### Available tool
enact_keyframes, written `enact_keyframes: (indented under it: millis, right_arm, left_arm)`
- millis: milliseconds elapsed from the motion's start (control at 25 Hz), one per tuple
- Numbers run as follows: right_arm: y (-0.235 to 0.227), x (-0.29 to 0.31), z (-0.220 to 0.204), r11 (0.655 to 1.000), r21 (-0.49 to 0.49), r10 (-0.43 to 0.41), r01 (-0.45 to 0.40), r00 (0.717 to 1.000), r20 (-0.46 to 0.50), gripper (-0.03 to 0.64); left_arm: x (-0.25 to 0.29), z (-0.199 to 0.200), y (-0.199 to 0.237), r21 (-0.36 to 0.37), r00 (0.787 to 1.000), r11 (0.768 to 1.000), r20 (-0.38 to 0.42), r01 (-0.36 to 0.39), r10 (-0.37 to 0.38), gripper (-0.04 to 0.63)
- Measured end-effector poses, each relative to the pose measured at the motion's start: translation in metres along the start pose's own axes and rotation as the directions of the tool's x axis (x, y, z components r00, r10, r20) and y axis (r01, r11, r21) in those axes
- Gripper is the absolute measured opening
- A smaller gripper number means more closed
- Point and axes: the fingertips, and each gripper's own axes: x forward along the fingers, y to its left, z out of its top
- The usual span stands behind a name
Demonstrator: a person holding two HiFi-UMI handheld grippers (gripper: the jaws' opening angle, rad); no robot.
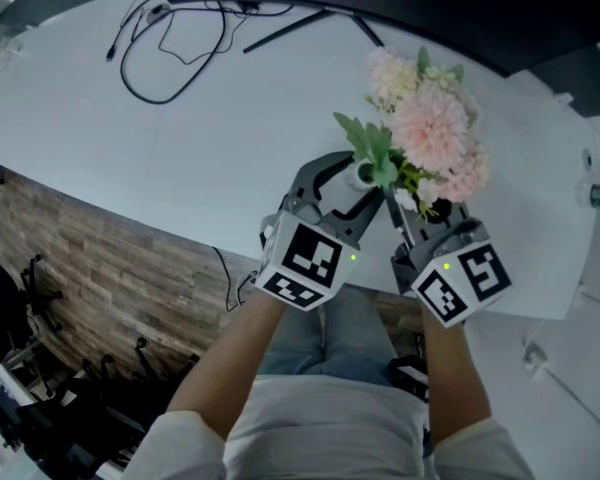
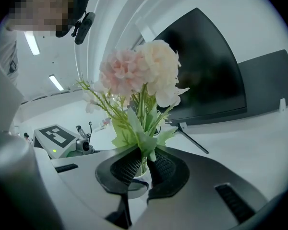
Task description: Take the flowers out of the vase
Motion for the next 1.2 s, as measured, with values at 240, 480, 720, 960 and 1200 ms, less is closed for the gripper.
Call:
enact_keyframes:
  millis: [240,480,720,960,1200]
  right_arm:
    - [0.0,-0.004,0.006,1.0,0.009,-0.003,0.003,1.0,0.014,0.057]
    - [-0.001,-0.008,0.015,1.0,0.014,-0.012,0.012,1.0,0.027,0.058]
    - [-0.001,-0.012,0.023,1.0,0.008,-0.019,0.019,0.999,0.033,0.057]
    - [-0.001,-0.019,0.03,1.0,0.004,-0.026,0.026,0.999,0.044,0.057]
    - [-0.001,-0.026,0.038,0.999,0.001,-0.036,0.036,0.998,0.058,0.057]
  left_arm:
    - [0.0,0.0,0.0,0.0,1.0,1.0,-0.005,0.002,-0.002,0.221]
    - [-0.001,-0.001,0.002,-0.005,1.0,1.0,-0.007,0.001,-0.001,0.221]
    - [-0.001,-0.002,0.003,-0.01,1.0,1.0,-0.009,-0.003,0.003,0.221]
    - [0.0,-0.003,0.002,-0.018,1.0,1.0,-0.014,-0.004,0.003,0.22]
    - [0.001,-0.004,0.002,-0.02,1.0,1.0,-0.016,-0.005,0.005,0.219]
